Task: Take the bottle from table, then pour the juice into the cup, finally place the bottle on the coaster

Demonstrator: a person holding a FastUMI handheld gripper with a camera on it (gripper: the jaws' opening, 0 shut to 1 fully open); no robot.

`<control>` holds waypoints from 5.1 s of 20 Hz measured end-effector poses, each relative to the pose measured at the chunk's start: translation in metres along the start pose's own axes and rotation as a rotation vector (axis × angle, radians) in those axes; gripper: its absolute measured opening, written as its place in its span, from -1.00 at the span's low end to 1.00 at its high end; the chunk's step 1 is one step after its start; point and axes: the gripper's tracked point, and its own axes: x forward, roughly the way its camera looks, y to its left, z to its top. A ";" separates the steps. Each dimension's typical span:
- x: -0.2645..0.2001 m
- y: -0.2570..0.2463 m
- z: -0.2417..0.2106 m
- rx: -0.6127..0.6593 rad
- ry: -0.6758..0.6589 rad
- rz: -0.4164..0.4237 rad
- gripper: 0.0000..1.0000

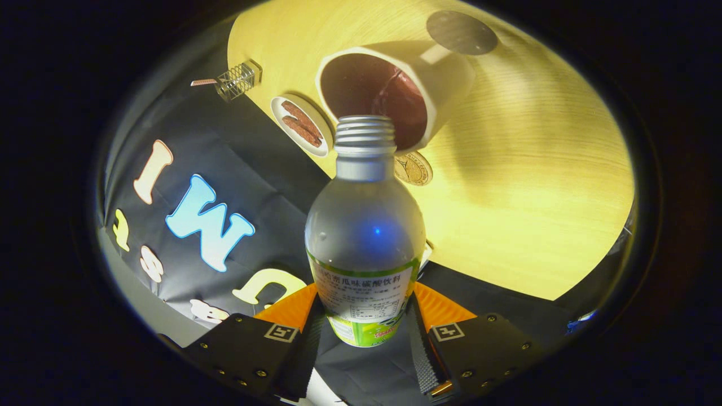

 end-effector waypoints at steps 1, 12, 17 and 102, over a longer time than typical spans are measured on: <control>0.000 0.000 -0.002 0.010 0.003 -0.001 0.42; -0.001 0.002 -0.011 0.010 0.014 -0.001 0.42; 0.002 -0.004 -0.010 -0.002 0.005 -0.016 0.42; 0.139 -0.026 0.112 -2.057 -0.925 -0.730 0.47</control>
